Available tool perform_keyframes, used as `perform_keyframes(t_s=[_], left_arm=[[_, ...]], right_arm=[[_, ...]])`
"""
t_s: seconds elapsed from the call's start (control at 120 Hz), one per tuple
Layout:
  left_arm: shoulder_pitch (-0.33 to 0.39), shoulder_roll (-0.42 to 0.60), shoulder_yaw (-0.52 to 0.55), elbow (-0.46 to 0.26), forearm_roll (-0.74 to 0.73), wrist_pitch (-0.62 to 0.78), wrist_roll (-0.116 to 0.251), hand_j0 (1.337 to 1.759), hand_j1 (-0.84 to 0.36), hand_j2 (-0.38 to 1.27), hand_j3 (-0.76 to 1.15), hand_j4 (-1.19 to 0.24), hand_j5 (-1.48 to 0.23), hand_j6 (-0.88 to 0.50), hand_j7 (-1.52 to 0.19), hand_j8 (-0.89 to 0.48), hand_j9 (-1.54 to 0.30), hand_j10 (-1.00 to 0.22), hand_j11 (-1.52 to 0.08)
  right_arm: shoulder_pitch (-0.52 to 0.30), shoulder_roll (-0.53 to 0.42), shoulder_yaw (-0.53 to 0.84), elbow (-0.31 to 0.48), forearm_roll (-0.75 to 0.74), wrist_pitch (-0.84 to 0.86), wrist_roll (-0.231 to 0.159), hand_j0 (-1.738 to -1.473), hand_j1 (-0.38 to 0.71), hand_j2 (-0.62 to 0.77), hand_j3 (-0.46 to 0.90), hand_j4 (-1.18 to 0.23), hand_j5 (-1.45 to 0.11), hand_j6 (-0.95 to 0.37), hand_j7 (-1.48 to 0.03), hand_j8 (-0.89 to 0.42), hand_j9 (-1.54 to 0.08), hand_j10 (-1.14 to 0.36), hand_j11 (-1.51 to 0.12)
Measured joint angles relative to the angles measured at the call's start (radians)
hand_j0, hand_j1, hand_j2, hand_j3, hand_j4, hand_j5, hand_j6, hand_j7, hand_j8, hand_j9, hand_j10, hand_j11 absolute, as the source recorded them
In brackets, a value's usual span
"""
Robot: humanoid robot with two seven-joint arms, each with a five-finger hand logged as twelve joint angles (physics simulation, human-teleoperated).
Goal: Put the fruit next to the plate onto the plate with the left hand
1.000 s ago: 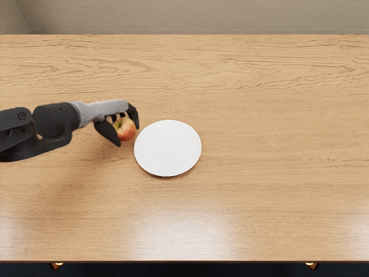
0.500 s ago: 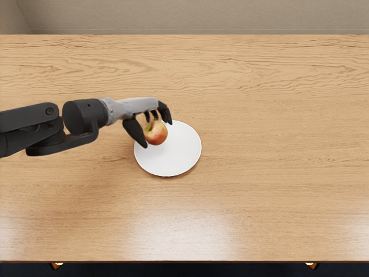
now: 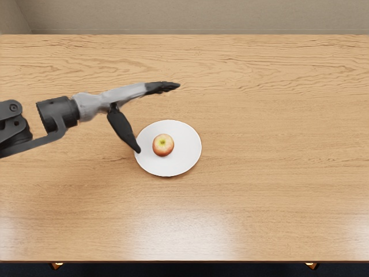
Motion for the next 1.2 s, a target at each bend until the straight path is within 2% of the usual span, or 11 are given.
perform_keyframes(t_s=[0.05,0.1,0.167,0.258,0.433,0.492,0.633,0.717,1.025,1.2], left_arm=[[0.007,0.017,0.004,0.030,-0.011,0.000,-0.073,1.658,0.29,0.02,0.00,-0.05,-0.07,-0.05,-0.07,-0.05,-0.07,-0.06,-0.07],[0.053,0.021,0.005,0.058,-0.033,0.000,-0.118,1.658,0.30,0.01,0.00,-0.04,-0.06,-0.04,-0.06,-0.04,-0.06,-0.05,-0.06],[0.092,0.032,0.007,0.097,-0.067,0.000,-0.153,1.658,0.31,0.01,0.00,-0.04,-0.05,-0.03,-0.05,-0.03,-0.05,-0.04,-0.05],[0.160,0.060,0.008,0.156,-0.117,-0.001,-0.176,1.658,0.32,0.01,0.00,-0.03,-0.03,-0.03,-0.03,-0.03,-0.03,-0.03,-0.03],[0.211,0.068,0.010,0.228,-0.206,-0.016,-0.189,1.658,0.34,0.01,0.00,-0.02,-0.02,-0.02,-0.02,-0.02,-0.02,-0.02,-0.02],[0.248,0.095,0.008,0.247,-0.237,-0.029,-0.190,1.658,0.34,0.01,0.00,-0.01,-0.02,-0.01,-0.02,-0.01,-0.02,-0.01,-0.01],[0.264,0.111,-0.005,0.266,-0.281,-0.043,-0.191,1.658,0.34,0.01,0.00,-0.01,-0.01,-0.01,-0.01,-0.01,-0.01,-0.01,-0.01],[0.318,0.144,-0.012,0.269,-0.317,-0.046,-0.192,1.658,0.35,0.01,0.00,-0.01,-0.01,-0.01,-0.01,-0.01,-0.01,-0.01,-0.01],[0.320,0.175,-0.036,0.272,-0.357,-0.050,-0.192,1.658,0.35,0.01,0.00,0.00,0.00,-0.01,0.00,0.00,0.00,0.00,0.00],[0.319,0.171,-0.056,0.273,-0.424,-0.150,-0.192,1.658,0.35,0.01,0.00,0.00,0.00,0.00,0.00,0.00,0.00,0.00,0.00]], right_arm=[[0.000,0.000,0.000,0.000,0.000,0.000,0.000,-1.658,-0.35,0.00,0.00,0.00,0.00,0.00,0.00,0.00,0.00,0.00,0.00],[0.000,0.000,0.000,0.000,0.000,0.000,0.000,-1.658,-0.35,0.00,0.00,0.00,0.00,0.00,0.00,0.00,0.00,0.00,0.00],[0.000,0.000,0.000,0.000,0.000,0.000,0.000,-1.658,-0.35,0.00,0.00,0.00,0.00,0.00,0.00,0.00,0.00,0.00,0.00],[0.000,0.000,0.000,0.000,0.000,0.000,0.000,-1.658,-0.35,0.00,0.00,0.00,0.00,0.00,0.00,0.00,0.00,0.00,0.00],[0.000,0.000,0.000,0.000,0.000,0.000,0.000,-1.658,-0.35,0.00,0.00,0.00,0.00,0.00,0.00,0.00,0.00,0.00,0.00],[0.000,0.000,0.000,0.000,0.000,0.000,0.000,-1.658,-0.35,0.00,0.00,0.00,0.00,0.00,0.00,0.00,0.00,0.00,0.00],[0.000,0.000,0.000,0.000,0.000,0.000,0.000,-1.658,-0.35,0.00,0.00,0.00,0.00,0.00,0.00,0.00,0.00,0.00,0.00],[0.000,0.000,0.000,0.000,0.000,0.000,0.000,-1.658,-0.35,0.00,0.00,0.00,0.00,0.00,0.00,0.00,0.00,0.00,0.00],[0.000,0.000,0.000,0.000,0.000,0.000,0.000,-1.658,-0.35,0.00,0.00,0.00,0.00,0.00,0.00,0.00,0.00,0.00,0.00],[0.000,0.000,0.000,0.000,0.000,0.000,0.000,-1.658,-0.35,0.00,0.00,0.00,0.00,0.00,0.00,0.00,0.00,0.00,0.00]])
